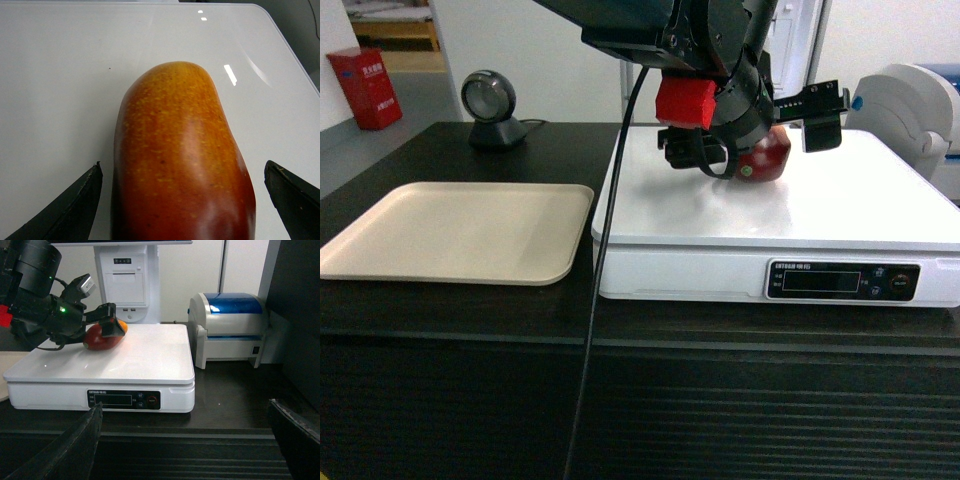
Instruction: Place dark red mango on scale at checkout
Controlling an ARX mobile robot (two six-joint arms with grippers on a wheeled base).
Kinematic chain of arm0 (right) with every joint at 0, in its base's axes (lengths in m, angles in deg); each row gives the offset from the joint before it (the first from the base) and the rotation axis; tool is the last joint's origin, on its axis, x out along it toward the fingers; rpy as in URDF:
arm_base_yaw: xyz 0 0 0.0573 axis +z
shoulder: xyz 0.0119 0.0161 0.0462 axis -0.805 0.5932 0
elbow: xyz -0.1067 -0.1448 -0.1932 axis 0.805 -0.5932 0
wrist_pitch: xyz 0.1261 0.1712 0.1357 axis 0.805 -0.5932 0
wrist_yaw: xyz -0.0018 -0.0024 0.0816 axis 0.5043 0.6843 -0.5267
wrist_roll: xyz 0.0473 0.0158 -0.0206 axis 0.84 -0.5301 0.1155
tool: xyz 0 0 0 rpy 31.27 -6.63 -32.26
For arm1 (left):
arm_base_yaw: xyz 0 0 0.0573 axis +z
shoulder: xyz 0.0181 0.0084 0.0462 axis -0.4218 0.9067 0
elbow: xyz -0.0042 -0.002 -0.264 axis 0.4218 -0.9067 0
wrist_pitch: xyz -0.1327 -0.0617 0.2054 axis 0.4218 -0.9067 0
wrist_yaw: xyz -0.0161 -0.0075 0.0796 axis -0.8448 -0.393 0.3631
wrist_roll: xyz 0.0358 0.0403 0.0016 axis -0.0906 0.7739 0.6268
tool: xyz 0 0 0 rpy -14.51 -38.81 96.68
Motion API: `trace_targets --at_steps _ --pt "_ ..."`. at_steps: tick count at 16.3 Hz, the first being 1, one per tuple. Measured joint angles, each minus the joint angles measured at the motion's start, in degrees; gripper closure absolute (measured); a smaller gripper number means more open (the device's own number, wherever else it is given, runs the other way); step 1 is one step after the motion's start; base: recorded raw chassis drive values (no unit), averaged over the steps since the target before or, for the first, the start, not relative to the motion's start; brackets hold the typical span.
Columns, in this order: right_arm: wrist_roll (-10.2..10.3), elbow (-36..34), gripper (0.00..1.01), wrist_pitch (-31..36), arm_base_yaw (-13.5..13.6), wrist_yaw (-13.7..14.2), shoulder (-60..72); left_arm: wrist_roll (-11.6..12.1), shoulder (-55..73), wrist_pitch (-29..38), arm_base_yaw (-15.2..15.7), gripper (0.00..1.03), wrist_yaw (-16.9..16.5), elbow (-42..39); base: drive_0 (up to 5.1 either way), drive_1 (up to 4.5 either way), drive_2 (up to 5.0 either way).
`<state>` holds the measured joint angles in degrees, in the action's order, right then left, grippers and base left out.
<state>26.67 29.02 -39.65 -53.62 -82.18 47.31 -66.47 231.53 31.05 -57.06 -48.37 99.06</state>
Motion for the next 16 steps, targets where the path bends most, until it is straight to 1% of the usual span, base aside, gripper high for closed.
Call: trace_targets --at_steps 2,3,4,6,8,9,10,11,13,14,15,16 --pt "0.0 0.0 0.03 0.0 0.0 0.0 0.0 1.16 -1.68 1.75 0.42 0.05 -1.09 -2.78 0.0 0.0 0.0" --pt "0.0 0.0 0.03 0.0 0.0 0.0 0.0 1.66 -3.5 3.96 0.61 0.05 -1.49 -4.74 0.0 0.0 0.0" --pt "0.0 0.0 0.03 -0.02 0.0 0.0 0.0 2.67 -5.6 6.23 0.68 0.05 -2.32 -6.69 0.0 0.0 0.0" --pt "0.0 0.0 0.03 0.0 0.0 0.0 0.0 4.52 -12.44 12.26 1.14 0.05 -4.04 -11.98 0.0 0.0 0.0" --pt "0.0 0.0 0.03 0.0 0.0 0.0 0.0 6.8 -19.67 20.37 1.97 0.05 -6.1 -17.9 0.0 0.0 0.0" --pt "0.0 0.0 0.03 0.0 0.0 0.02 0.0 7.87 -24.15 25.24 2.6 0.05 -7.45 -22.84 0.0 0.0 0.0" --pt "0.0 0.0 0.03 0.0 0.0 0.0 0.0 8.96 -28.0 29.27 3.48 0.05 -8.02 -27.76 0.0 0.0 0.0" --pt "0.0 0.0 0.03 0.0 0.0 0.02 0.0 10.16 -32.11 32.65 4.85 0.05 -8.7 -32.96 0.0 0.0 0.0" --pt "0.0 0.0 0.03 0.0 0.0 0.0 0.0 13.62 -42.16 39.34 8.76 0.05 -8.87 -45.18 0.0 0.0 0.0" --pt "0.0 0.0 0.03 0.0 0.0 0.0 0.0 15.89 -47.98 41.4 11.23 0.05 -8.15 -50.99 0.0 0.0 0.0" --pt "0.0 0.0 0.03 0.0 0.0 0.02 0.0 16.94 -53.13 38.49 12.72 0.09 -2.84 -54.71 0.0 0.0 0.0" --pt "0.0 0.0 0.03 -0.02 0.0 -0.02 0.0 17.53 -59.14 37.51 15.21 0.2 6.56 -60.89 0.0 0.0 0.0"
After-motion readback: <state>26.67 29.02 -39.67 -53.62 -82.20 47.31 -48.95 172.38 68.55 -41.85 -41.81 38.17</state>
